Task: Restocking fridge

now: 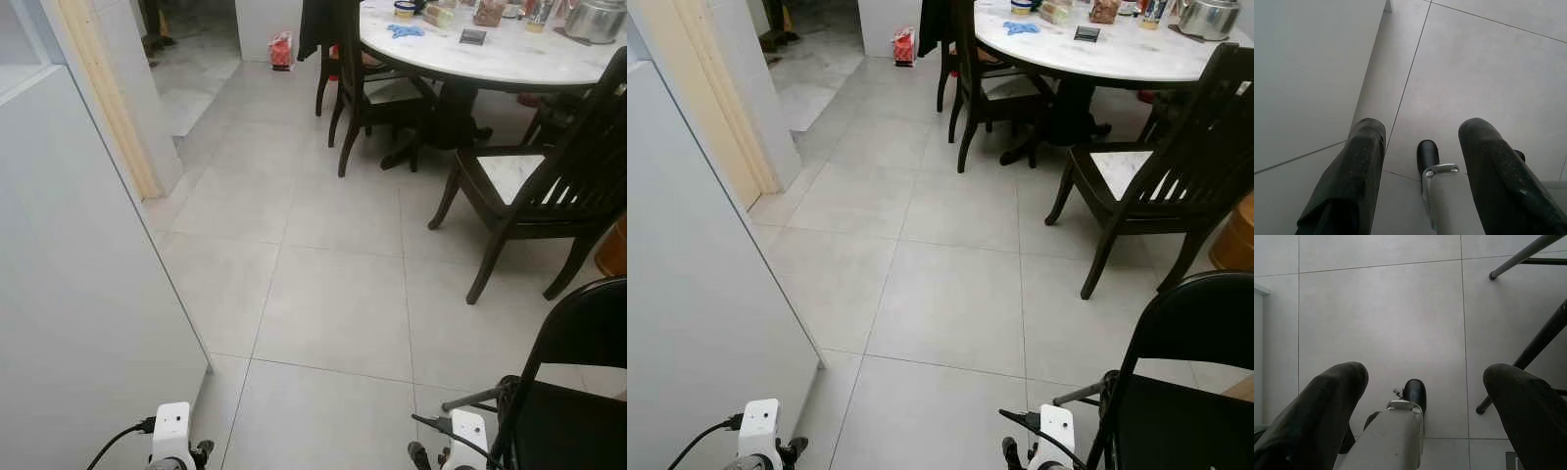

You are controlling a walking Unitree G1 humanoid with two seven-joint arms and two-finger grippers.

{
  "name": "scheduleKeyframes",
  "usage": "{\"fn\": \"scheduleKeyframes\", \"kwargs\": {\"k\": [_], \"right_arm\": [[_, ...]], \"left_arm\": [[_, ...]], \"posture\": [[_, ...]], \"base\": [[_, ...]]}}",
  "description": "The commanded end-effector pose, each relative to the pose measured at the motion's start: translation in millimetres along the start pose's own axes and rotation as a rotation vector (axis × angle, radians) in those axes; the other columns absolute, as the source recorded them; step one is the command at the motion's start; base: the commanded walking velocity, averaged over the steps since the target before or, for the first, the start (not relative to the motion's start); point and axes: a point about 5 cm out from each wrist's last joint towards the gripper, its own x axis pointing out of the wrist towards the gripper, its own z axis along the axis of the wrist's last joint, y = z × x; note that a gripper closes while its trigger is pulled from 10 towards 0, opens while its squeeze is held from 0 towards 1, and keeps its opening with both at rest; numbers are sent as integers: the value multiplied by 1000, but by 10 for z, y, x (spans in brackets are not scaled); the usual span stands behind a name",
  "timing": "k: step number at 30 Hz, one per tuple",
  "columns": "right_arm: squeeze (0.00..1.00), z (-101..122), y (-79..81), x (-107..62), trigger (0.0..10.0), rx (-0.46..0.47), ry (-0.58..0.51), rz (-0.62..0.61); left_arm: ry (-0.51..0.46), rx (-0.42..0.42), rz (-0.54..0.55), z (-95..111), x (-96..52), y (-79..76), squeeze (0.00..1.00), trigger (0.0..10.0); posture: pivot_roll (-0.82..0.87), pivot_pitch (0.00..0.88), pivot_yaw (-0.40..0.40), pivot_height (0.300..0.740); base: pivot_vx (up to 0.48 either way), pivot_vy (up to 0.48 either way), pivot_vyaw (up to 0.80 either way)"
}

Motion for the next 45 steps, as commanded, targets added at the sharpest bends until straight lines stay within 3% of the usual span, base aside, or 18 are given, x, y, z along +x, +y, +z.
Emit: {"fn": "scheduleKeyframes", "kwargs": {"k": [1,6,45], "right_arm": [[0,32,-20,2,10000,-12,13,-2],[0,89,-37,4,10000,-24,7,-1],[0,123,-37,9,10000,-61,47,3]], "left_arm": [[32,-21,19,-44,-4,25,0,10000],[34,-30,26,-49,-5,27,0,10000],[36,-8,15,-7,9,-33,0,10000]], "posture": [[-23,0,-15,740],[-22,0,-19,740],[-20,0,-12,740]], "base": [[0,0,0],[0,0,165],[0,0,795]]}}
